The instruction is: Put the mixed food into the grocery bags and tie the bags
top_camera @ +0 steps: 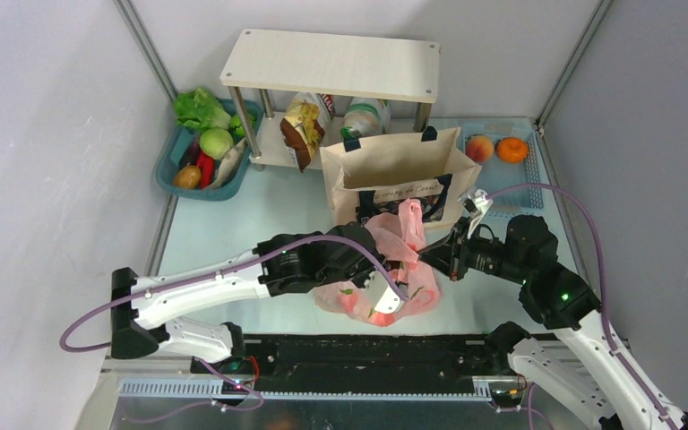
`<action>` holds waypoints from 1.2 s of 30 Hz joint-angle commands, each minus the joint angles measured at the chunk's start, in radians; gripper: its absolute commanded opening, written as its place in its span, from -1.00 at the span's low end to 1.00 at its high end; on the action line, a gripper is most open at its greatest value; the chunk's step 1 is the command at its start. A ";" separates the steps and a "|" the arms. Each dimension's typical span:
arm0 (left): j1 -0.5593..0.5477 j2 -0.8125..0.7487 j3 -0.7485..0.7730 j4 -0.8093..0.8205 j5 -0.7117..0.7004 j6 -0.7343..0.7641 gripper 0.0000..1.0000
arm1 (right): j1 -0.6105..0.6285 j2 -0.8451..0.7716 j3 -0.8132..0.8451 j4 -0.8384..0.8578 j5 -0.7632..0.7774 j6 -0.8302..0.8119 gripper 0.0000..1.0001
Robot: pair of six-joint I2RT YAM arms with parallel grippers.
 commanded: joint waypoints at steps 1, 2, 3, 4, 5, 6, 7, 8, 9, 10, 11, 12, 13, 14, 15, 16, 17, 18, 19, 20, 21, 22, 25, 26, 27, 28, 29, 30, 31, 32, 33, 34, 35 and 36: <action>-0.012 0.010 0.056 0.017 -0.004 0.005 -1.00 | 0.011 0.002 0.021 0.043 0.012 0.005 -1.00; -0.012 0.011 0.056 0.018 -0.007 0.006 -1.00 | 0.012 0.003 0.022 0.042 0.012 0.006 -1.00; -0.012 0.012 0.056 0.018 -0.009 0.005 -1.00 | 0.012 0.002 0.022 0.042 0.012 0.007 -0.95; -0.011 0.012 0.055 0.018 -0.013 0.006 -1.00 | 0.012 0.000 0.021 0.042 0.012 0.008 -0.85; -0.012 0.012 0.052 0.018 -0.014 0.006 -1.00 | 0.012 -0.006 0.022 0.044 0.010 0.012 -0.81; -0.012 0.010 0.051 0.017 -0.015 0.006 -1.00 | 0.012 -0.013 0.022 0.047 0.009 0.016 -0.74; -0.012 0.007 0.047 0.017 -0.015 0.006 -1.00 | 0.012 -0.021 0.024 0.047 0.013 0.029 -0.69; -0.012 0.006 0.046 0.017 -0.014 0.006 -1.00 | 0.010 -0.025 0.027 0.043 0.027 0.037 -0.60; -0.013 0.005 0.043 0.017 -0.014 0.006 -1.00 | 0.009 -0.033 0.033 0.036 0.030 0.048 -0.55; -0.012 0.004 0.042 0.017 -0.013 0.005 -1.00 | 0.006 -0.035 0.037 0.034 0.029 0.052 -0.46; -0.013 0.003 0.040 0.018 -0.012 0.006 -1.00 | 0.005 -0.043 0.041 0.036 0.027 0.061 -0.43; -0.013 0.002 0.039 0.018 -0.012 0.005 -1.00 | 0.005 -0.047 0.042 0.037 0.029 0.071 -0.38; -0.013 0.002 0.039 0.018 -0.013 0.005 -1.00 | 0.005 -0.055 0.043 0.042 0.032 0.076 -0.37; -0.013 0.002 0.039 0.017 -0.013 0.005 -1.00 | 0.005 -0.057 0.043 0.045 0.037 0.082 -0.36; -0.014 0.002 0.039 0.018 -0.012 0.007 -1.00 | 0.005 -0.063 0.043 0.048 0.043 0.085 -0.34; -0.014 0.002 0.039 0.018 -0.013 0.007 -1.00 | 0.004 -0.064 0.043 0.050 0.046 0.090 -0.32; -0.014 0.002 0.038 0.018 -0.012 0.006 -1.00 | 0.004 -0.066 0.042 0.050 0.052 0.091 -0.26; -0.014 0.000 0.036 0.018 -0.012 0.006 -1.00 | 0.004 -0.069 0.042 0.050 0.055 0.093 -0.21; -0.014 0.000 0.033 0.018 -0.013 0.006 -1.00 | 0.003 -0.074 0.043 0.050 0.060 0.093 -0.06; -0.014 -0.001 0.031 0.017 -0.014 0.005 -1.00 | 0.003 -0.080 0.043 0.048 0.061 0.090 0.01; -0.015 -0.002 0.030 0.018 -0.016 0.005 -1.00 | 0.002 -0.084 0.043 0.044 0.050 0.085 0.17; -0.015 -0.003 0.028 0.018 -0.018 0.006 -1.00 | 0.002 -0.091 0.043 0.041 0.036 0.059 0.25; -0.015 -0.004 0.029 0.017 -0.015 0.007 -1.00 | 0.003 -0.101 0.041 0.014 -0.017 0.000 0.62; -0.015 -0.004 0.030 0.018 -0.011 0.009 -1.00 | 0.003 -0.102 0.038 0.011 -0.024 -0.027 0.68; -0.015 -0.003 0.031 0.018 -0.010 0.010 -1.00 | 0.004 -0.101 0.036 0.008 -0.033 -0.038 0.77; -0.015 -0.002 0.033 0.017 -0.006 0.012 -1.00 | 0.004 -0.096 0.030 0.009 -0.033 -0.054 0.80; -0.017 0.000 0.034 0.018 -0.006 0.012 -1.00 | 0.007 -0.091 0.027 0.011 -0.028 -0.059 0.83; -0.019 0.002 0.034 0.017 -0.006 0.013 -1.00 | 0.007 -0.082 0.020 0.019 -0.024 -0.066 0.84; -0.020 0.004 0.036 0.018 -0.005 0.013 -1.00 | 0.010 -0.076 0.015 0.023 -0.013 -0.070 0.85; -0.022 0.005 0.038 0.017 -0.007 0.012 -1.00 | 0.012 -0.064 0.013 0.029 -0.008 -0.071 0.86; -0.022 0.007 0.038 0.017 -0.007 0.012 -1.00 | 0.017 -0.059 0.009 0.034 -0.005 -0.072 0.87; -0.023 0.009 0.039 0.017 -0.009 0.011 -1.00 | 0.020 -0.048 0.007 0.043 -0.003 -0.073 0.87; -0.023 0.011 0.039 0.017 -0.009 0.011 -1.00 | 0.027 -0.044 0.002 0.050 0.001 -0.073 0.87; -0.023 0.012 0.042 0.018 -0.009 0.011 -1.00 | 0.031 -0.036 0.000 0.063 0.005 -0.072 0.87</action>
